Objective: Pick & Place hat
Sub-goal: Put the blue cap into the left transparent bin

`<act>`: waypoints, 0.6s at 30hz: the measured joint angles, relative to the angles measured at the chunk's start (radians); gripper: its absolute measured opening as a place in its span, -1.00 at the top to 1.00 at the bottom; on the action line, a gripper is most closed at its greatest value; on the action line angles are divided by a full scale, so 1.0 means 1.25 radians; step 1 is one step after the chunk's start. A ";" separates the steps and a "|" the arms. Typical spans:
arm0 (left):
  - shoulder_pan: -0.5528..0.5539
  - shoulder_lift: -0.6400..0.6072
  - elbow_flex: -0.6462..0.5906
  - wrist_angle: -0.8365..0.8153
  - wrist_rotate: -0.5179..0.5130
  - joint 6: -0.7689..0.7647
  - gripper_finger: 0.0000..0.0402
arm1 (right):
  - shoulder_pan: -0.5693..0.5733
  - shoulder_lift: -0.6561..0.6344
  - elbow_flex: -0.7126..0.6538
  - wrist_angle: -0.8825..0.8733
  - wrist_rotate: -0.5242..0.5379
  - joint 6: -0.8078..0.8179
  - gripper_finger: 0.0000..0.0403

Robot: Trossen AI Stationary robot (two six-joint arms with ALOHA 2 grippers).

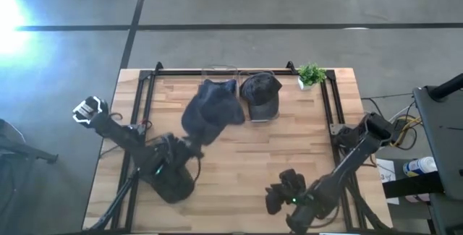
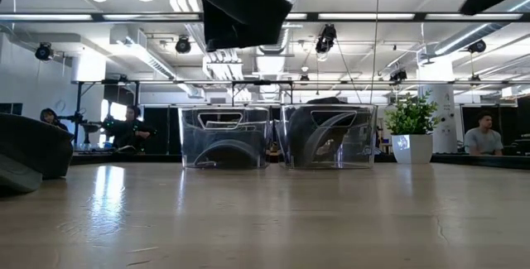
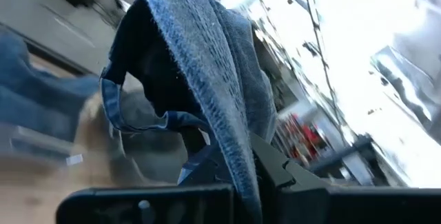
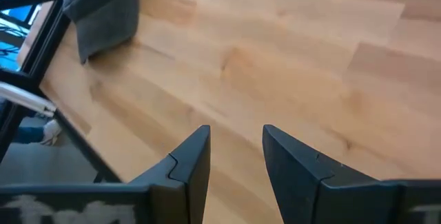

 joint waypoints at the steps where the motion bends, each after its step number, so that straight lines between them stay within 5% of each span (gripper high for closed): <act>1: 0.019 -0.005 0.000 0.000 0.000 0.000 0.93 | 0.009 0.000 0.000 -0.001 0.000 0.008 0.35; 10: 0.192 -0.012 0.000 0.041 0.011 -0.008 0.93 | 0.045 -0.014 0.003 -0.094 -0.007 0.042 0.35; 18: 0.329 0.038 0.000 0.094 0.103 -0.009 0.93 | 0.042 -0.037 0.003 -0.250 -0.016 0.095 0.35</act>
